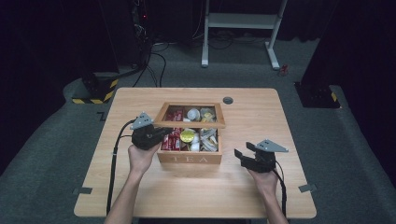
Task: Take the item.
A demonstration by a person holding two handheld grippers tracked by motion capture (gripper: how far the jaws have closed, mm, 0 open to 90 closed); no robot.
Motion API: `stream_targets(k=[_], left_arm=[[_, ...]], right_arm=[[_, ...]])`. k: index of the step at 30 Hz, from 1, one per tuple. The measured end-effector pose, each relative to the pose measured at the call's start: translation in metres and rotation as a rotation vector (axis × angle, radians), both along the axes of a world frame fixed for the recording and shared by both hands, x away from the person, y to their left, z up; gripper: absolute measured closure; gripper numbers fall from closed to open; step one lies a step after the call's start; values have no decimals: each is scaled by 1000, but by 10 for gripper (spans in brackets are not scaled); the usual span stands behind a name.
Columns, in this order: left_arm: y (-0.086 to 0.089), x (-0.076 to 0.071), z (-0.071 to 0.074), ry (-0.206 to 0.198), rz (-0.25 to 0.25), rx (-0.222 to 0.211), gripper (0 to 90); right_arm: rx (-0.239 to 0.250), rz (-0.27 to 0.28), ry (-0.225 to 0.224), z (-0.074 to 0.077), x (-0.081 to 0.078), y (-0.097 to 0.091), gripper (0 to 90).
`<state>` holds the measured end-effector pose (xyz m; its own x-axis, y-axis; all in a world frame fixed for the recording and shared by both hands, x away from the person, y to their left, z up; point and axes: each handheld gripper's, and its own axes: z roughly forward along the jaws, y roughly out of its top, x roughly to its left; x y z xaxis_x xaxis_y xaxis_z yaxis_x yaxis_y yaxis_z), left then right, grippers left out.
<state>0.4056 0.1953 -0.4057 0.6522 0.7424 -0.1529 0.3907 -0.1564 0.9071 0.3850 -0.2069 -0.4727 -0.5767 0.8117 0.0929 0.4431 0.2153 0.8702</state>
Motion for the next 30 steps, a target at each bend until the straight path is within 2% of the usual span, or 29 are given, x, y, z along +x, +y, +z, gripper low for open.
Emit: stream_targets(k=[8,15,19,23,27,30], left_arm=[[-1,5,9,-5,6,13,897],[-1,11,17,-9,8,24,897],[-1,15,23,-4,8,26,897],[-1,20,28,-3,11,24,894],[-2,24,33,3,17,23,893],[-2,29,36,19,13,-1,893]], right_arm=[[-16,88,-28,14,5,39,373],[-47,134,-60,21,10,67,355],[-45,141,-57,23,16,81,351],[-69,176,-48,24,21,96,352],[-61,191,-43,25,25,107,348],[-67,198,-40,25,28,113,343]])
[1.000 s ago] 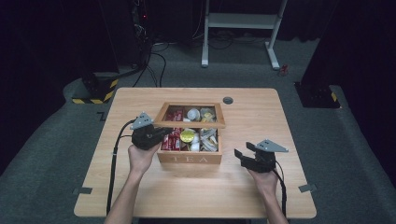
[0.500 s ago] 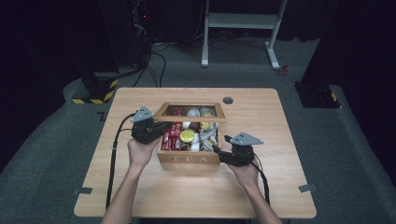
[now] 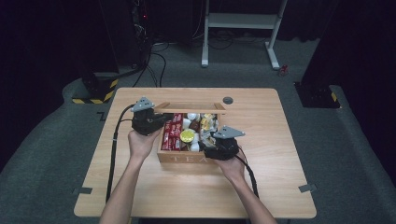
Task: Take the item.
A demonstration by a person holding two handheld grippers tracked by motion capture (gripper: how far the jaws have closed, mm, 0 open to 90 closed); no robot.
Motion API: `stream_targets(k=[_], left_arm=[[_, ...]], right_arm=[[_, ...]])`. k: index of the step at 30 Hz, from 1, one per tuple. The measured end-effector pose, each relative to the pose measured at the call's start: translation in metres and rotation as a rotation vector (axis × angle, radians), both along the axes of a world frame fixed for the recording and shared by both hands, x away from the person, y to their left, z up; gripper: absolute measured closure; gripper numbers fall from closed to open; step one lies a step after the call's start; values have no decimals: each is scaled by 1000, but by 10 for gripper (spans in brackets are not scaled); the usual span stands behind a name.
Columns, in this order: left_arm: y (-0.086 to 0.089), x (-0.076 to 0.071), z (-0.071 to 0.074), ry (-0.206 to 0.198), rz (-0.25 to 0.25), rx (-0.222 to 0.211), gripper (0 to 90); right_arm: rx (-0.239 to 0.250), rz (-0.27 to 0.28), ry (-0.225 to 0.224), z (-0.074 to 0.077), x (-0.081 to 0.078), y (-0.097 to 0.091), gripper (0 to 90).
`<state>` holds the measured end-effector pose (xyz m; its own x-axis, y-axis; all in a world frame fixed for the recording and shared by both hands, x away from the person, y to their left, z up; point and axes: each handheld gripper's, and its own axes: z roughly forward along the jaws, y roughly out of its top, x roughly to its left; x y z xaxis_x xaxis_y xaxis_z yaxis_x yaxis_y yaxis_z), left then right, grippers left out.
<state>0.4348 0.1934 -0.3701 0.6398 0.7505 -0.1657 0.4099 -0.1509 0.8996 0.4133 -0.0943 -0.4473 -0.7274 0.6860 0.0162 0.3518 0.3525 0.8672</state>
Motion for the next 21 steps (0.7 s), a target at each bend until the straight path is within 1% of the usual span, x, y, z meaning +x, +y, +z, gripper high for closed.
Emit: stream_targets(k=[3,6,8,11,13,15,16,21], left_arm=[[-1,5,1,-1,9,4,893],[-2,6,4,2,15,8,894],[-2,8,5,0,17,14,894],[-2,9,6,1,21,8,894],[-2,10,6,-1,22,9,893],[-2,11,7,2,23,9,894],[-3,11,8,2,24,10,894],[-3,14,11,6,26,20,893]], right_arm=[[-19,11,0,1,3,8,340],[-37,22,11,2,7,17,327],[-58,29,13,3,10,24,320],[-75,43,21,3,13,33,312],[-96,43,17,3,15,41,314],[-116,46,27,3,18,49,308],[-116,46,22,3,18,51,307],[-133,51,31,5,22,61,281]])
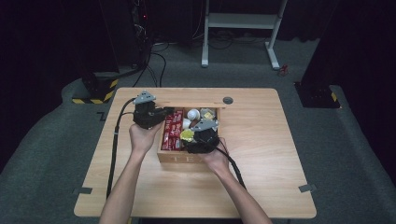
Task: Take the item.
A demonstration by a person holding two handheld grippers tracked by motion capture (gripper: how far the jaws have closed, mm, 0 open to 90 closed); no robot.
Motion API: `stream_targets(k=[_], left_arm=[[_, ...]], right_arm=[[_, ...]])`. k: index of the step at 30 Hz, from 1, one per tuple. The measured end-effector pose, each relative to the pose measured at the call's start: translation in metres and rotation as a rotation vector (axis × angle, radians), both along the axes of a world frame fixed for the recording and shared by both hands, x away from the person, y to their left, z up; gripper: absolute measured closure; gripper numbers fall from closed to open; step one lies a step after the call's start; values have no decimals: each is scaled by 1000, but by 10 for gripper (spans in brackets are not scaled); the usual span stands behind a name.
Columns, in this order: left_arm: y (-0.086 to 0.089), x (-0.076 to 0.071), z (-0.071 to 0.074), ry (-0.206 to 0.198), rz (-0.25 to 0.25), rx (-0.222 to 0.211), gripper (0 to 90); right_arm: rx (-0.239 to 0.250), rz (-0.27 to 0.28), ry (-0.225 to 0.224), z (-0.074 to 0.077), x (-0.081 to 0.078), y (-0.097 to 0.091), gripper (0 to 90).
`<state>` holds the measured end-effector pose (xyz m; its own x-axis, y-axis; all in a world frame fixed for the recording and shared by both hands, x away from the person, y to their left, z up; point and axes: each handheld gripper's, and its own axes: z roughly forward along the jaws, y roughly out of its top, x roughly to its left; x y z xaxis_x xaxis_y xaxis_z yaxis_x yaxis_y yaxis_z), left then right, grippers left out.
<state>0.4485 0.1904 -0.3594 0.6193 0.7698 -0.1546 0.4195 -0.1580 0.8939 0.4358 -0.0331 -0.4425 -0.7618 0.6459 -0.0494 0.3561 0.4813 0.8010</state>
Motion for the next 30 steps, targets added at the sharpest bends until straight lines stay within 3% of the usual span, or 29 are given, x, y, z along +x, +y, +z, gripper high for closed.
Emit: stream_targets(k=[16,21,24,30], left_arm=[[0,1,2,8,-4,-4,884],[-1,1,2,9,-5,-6,884],[0,1,1,10,-9,-7,884],[-1,1,1,9,-8,-8,884]], right_arm=[[-52,-20,59,-13,14,13,257],[-56,-25,70,-14,14,16,301],[-87,-37,67,-16,15,19,332],[-85,-44,69,-16,16,20,367]])
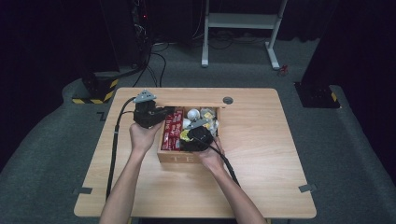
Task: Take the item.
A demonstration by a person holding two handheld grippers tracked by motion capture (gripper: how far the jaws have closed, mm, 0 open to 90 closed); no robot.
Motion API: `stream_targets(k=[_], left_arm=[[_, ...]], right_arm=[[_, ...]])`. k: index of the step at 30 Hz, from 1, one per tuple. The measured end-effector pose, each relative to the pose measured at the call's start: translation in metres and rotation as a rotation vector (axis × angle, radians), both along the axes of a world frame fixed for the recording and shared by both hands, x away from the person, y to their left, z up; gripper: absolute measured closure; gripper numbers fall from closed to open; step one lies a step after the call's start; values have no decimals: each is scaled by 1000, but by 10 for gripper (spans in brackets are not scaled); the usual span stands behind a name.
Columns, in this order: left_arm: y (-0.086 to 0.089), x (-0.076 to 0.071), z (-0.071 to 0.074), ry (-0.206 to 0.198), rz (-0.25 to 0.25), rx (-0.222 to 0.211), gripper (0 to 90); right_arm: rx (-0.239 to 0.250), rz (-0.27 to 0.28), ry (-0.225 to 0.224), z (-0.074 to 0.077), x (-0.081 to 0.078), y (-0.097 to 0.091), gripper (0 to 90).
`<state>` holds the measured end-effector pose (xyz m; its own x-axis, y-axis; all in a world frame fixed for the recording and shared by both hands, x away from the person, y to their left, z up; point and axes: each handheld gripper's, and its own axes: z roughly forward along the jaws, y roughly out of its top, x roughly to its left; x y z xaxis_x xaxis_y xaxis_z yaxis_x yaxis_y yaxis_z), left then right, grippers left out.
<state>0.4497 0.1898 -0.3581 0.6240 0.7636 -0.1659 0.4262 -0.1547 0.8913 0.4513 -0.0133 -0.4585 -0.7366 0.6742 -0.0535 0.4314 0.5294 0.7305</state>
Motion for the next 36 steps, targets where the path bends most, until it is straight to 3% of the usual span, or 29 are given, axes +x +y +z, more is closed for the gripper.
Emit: stream_targets(k=[6,20,36], left_arm=[[0,0,0,-4,1,4,884],[0,0,0,-1,-2,-1,884],[-1,0,0,4,-4,-10,884]], right_arm=[[9,-5,7,0,0,-1,374],[35,-4,-36,9,-5,-8,375],[46,-18,-31,13,-5,-16,375]])
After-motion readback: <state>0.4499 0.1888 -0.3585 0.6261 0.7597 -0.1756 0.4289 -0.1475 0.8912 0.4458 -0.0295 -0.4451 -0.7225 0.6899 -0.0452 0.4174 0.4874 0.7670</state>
